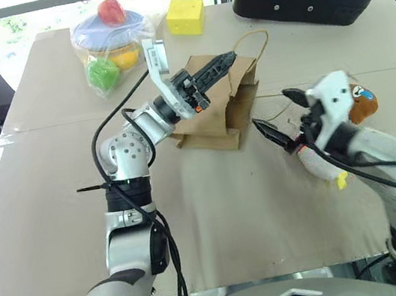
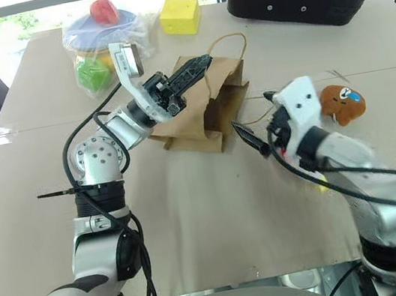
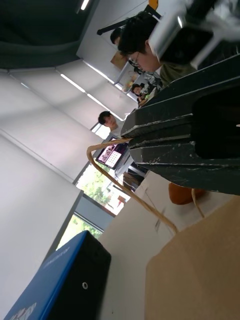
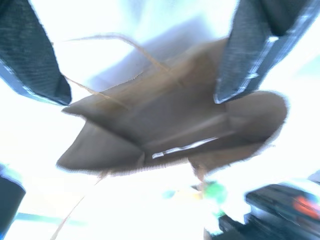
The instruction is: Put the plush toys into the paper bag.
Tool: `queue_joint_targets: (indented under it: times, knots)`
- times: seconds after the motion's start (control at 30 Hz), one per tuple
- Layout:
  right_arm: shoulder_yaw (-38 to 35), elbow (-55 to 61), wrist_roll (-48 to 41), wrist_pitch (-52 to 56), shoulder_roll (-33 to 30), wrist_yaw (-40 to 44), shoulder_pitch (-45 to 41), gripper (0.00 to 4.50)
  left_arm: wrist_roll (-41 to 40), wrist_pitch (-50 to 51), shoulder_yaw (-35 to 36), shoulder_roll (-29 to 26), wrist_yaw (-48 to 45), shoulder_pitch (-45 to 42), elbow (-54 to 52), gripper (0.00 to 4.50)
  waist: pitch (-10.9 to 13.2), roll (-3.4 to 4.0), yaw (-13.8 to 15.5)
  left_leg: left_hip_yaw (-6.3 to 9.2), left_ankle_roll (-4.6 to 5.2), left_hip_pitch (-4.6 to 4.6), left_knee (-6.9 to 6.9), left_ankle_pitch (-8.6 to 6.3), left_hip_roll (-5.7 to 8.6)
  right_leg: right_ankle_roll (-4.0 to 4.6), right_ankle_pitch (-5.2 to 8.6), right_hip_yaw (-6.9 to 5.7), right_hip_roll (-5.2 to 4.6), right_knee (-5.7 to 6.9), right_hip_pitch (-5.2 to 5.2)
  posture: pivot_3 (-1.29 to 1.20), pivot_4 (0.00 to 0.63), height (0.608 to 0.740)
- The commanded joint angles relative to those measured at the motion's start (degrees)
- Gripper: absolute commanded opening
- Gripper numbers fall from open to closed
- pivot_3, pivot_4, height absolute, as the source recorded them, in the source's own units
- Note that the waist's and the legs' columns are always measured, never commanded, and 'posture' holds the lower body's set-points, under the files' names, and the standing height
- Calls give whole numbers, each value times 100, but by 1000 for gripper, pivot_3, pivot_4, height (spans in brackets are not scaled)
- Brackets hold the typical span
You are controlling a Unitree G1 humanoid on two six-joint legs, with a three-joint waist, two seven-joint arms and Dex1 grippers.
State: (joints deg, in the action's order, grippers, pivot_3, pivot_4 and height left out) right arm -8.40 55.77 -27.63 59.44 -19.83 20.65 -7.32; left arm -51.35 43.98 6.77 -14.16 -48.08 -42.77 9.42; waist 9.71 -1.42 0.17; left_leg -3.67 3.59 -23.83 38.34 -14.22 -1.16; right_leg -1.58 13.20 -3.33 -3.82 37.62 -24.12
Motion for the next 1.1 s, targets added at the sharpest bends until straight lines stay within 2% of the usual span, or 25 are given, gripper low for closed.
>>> queue_joint_targets:
  times: [0.03, 0.1, 0.17, 0.27, 0.33, 0.43, 0.47, 0.5, 0.53, 0.57, 0.63, 0.67, 0.7, 0.8, 0.9, 0.97, 1.03, 1.1]
  knots:
    - [-622, 423, -1779, -155, -1053, -922, 745, 4472, 162, -173, -46, -68, -428, -193, 221, 0, 1, 0, 16, 0, 2, 1, 0, -1, 0, 0, 0, 1, -1, -6, 4, 0, 150, 740]
    - [-699, 423, -2710, -477, -1905, -1596, 1326, 4472, 329, -301, -122, -148, -712, -220, 418, 0, 5, -4, 48, -2, 5, 3, 1, -3, 2, 1, 1, 2, -20, -19, 11, 0, 150, 740]
    - [-713, 423, -3207, -680, -2470, -2180, 1848, 4472, 462, -388, -158, -176, -860, -250, 551, 0, 6, -6, 38, -5, 8, 5, 0, -4, 1, 5, 3, 4, -22, -25, 12, 0, 150, 740]
    - [-563, 423, -3163, -555, -2667, -2887, 2359, 4472, 618, -453, -210, -270, -1075, -299, 598, 0, 8, -15, 67, 0, 8, 1, 1, -4, -2, 4, 3, 1, -17, -27, 13, 0, 150, 740]
    - [-273, 244, -2604, -238, -2564, -3186, 2444, 4472, 774, -571, -250, -359, -1175, -300, 582, 0, 8, -15, 53, -1, 8, 0, 1, -4, -2, 0, 2, 3, -14, -27, 13, 0, 150, 740]
    - [166, -163, -1868, -60, -2528, -3329, 2316, 3602, 910, -586, -219, -551, -1180, -302, 423, 0, 7, -16, 59, -4, 9, 1, 3, -4, -3, -18, 12, 7, 10, -30, 13, 0, 150, 740]
    - [152, -130, -1831, -146, -2510, -3206, 2267, 3224, 862, -684, -130, -545, -1232, -222, 330, 0, 7, -16, 56, -4, 9, 0, 4, -4, -3, -19, 12, 7, 11, -31, 13, 0, 150, 740]
    - [124, -87, -1828, -178, -2477, -3114, 2190, 2598, 879, -933, -52, -526, -1306, -159, 288, 0, 7, -16, 59, -5, 9, 0, 4, -4, -3, -19, 12, 9, 11, -31, 13, 0, 150, 740]
    - [0, -38, -1884, -207, -2457, -3004, 2184, 2330, 990, -1075, -60, -575, -1276, -105, 241, 0, 7, -16, 63, -5, 9, 0, 4, -4, -3, -20, 13, 9, 11, -31, 12, 0, 150, 740]
    - [-108, 25, -1881, -260, -2492, -2849, 2212, 1745, 1023, -1066, -64, -631, -1261, -75, 207, 0, 7, -16, 68, -3, 9, 0, 4, -4, -5, -21, 13, 8, 12, -31, 13, 0, 150, 740]
    - [-312, 181, -1835, -487, -2595, -2444, 2305, 997, 991, -942, -75, -765, -1383, -86, 253, 0, 7, -16, 73, -1, 9, -1, 2, -4, -5, -21, 12, 6, 12, -31, 13, 0, 150, 740]
    - [-486, 289, -1884, -629, -2595, -2250, 2333, 419, 950, -936, -38, -781, -1412, -113, 301, 0, 8, -16, 73, 0, 9, -2, 2, -5, -5, -21, 12, 5, 13, -32, 13, 0, 150, 740]
    - [-608, 362, -2042, -967, -2662, -1972, 2296, 177, 904, -924, -6, -777, -1438, -142, 348, 0, 8, -16, 72, 1, 9, -3, 2, -5, -5, -22, 13, 4, 14, -33, 13, 0, 150, 740]
    - [-667, 423, -3021, -1544, -2662, -1722, 1602, 50, 757, -791, 75, -755, -1522, -205, 389, 0, 9, -19, 55, 1, 11, -2, 5, -5, -7, -27, 13, 4, 18, -42, 18, 0, 150, 740]
    - [-100, 232, -3114, -1240, -2690, -1860, 154, 50, 548, -468, 166, -807, -1534, -306, 298, 0, 12, -21, 28, 4, 11, 2, 8, -5, -11, -28, 14, 3, 21, -45, 25, 0, 150, 740]
    - [555, -51, -2628, -945, -2834, -1681, -708, 50, 453, -321, 206, -843, -1577, -339, 296, 0, 19, -16, 3, -1, 11, 3, 11, -4, -13, -22, 11, 7, 23, -43, 21, 0, 150, 740]
    - [1571, -362, -1508, -869, -3347, -1243, -1302, 50, 285, -147, 328, -788, -1460, -388, 316, 0, 18, -15, 39, 6, 11, 5, 10, -4, -12, -20, 11, 1, 22, -44, 24, 0, 150, 740]
    - [2577, -973, -300, -1246, -3740, -728, -1692, 50, 18, 172, 435, -735, -1359, -461, 250, 0, 19, -15, 65, 10, 11, -1, 7, -4, -12, 3, -1, -6, 20, -48, 23, 0, 150, 740]
